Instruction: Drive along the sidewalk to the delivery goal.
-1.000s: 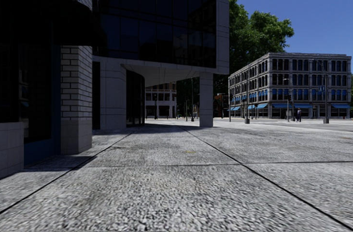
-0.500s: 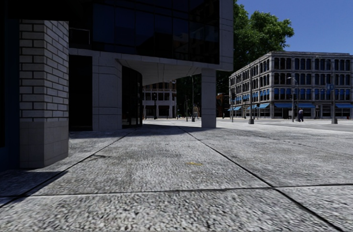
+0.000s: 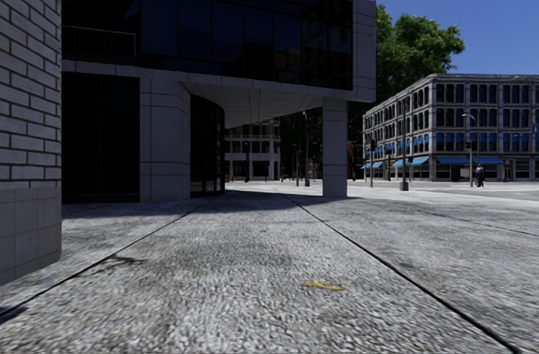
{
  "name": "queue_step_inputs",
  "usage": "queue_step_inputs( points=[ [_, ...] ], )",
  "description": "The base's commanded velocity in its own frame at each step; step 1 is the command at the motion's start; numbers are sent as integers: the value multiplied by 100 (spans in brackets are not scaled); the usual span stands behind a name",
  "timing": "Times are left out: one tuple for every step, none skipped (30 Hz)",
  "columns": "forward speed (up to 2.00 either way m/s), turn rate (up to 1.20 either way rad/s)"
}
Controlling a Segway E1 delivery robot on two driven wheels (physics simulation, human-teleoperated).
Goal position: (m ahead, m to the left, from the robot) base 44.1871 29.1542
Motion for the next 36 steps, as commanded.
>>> queue_step_inputs(
  points=[
    [200,43],
    [200,44],
    [200,45],
    [200,46],
    [200,46],
    [200,47],
    [200,48],
    [200,48],
    [200,48],
    [200,48],
    [200,49],
    [200,55],
    [200,57],
    [200,57],
    [200,58],
    [200,58],
    [200,58],
    [200,58],
    [200,58],
    [200,58],
    [200,58],
    [200,58],
    [200,58],
    [200,58],
    [200,58],
    [200,57],
    [200,56],
    [200,56],
    [200,56],
    [200,56],
    [200,56],
    [200,56],
    [200,56],
    [200,56],
    [200,56],
    [200,56]
  ],
)
